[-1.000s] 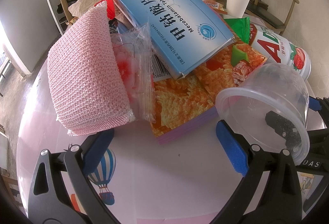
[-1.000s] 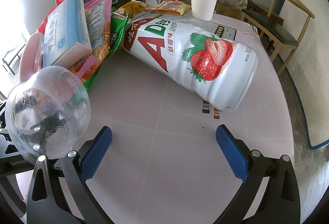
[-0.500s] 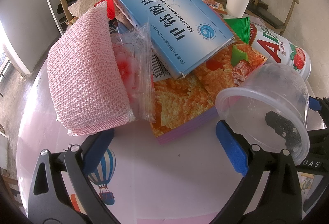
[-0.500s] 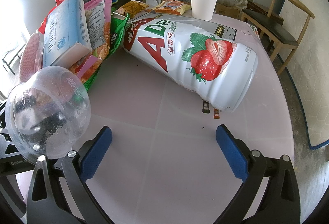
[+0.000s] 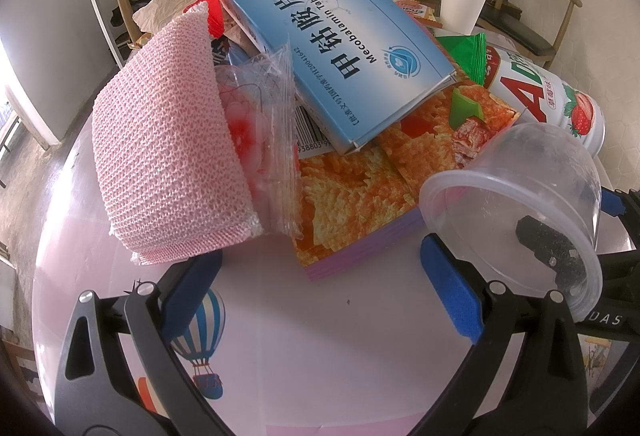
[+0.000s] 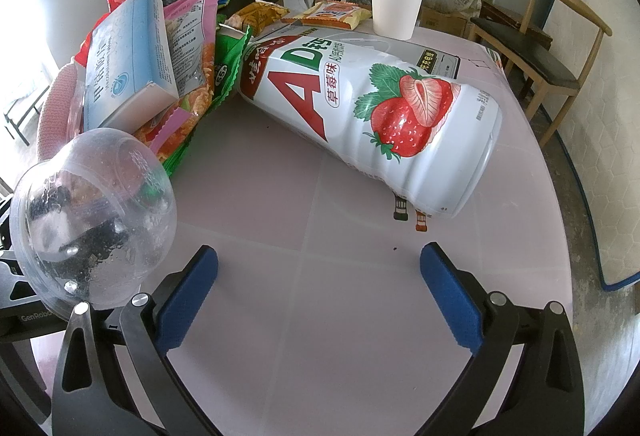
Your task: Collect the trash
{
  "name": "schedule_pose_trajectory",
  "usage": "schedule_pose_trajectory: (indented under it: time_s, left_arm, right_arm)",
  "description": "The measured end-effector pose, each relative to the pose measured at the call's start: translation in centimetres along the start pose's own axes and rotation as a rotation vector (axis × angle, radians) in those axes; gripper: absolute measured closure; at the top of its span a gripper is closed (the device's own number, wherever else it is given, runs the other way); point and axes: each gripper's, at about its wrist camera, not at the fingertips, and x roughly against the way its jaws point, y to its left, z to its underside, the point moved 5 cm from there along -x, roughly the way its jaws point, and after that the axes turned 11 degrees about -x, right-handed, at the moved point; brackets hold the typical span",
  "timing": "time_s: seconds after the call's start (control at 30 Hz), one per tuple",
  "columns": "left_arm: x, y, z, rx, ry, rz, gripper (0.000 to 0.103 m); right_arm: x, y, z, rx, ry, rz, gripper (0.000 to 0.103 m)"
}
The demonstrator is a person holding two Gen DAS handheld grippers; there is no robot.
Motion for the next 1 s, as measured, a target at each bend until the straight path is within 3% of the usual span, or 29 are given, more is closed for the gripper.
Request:
schedule_pose_trajectory:
  time_s: [0.77,0.9,1.0]
  left_arm:
    - [0.0,0.0,0.0,-0.009,0.001,0.003,0.007]
    - [0.8,0.7,1.0,-0.022,0.041,0.030,0.007]
    - [2.1,1.4,2.5,-0.003,0.003,0.107,0.007]
  right_arm:
    - [0.0,0.0,0.0,0.006,0.001,-0.002,0.005]
    - [0.4,-0.6,0.4,0.027,0.024,-0.018,0.005]
    - [1.2,-1.0,1.0,0.011,0.032,-0.049,0.005]
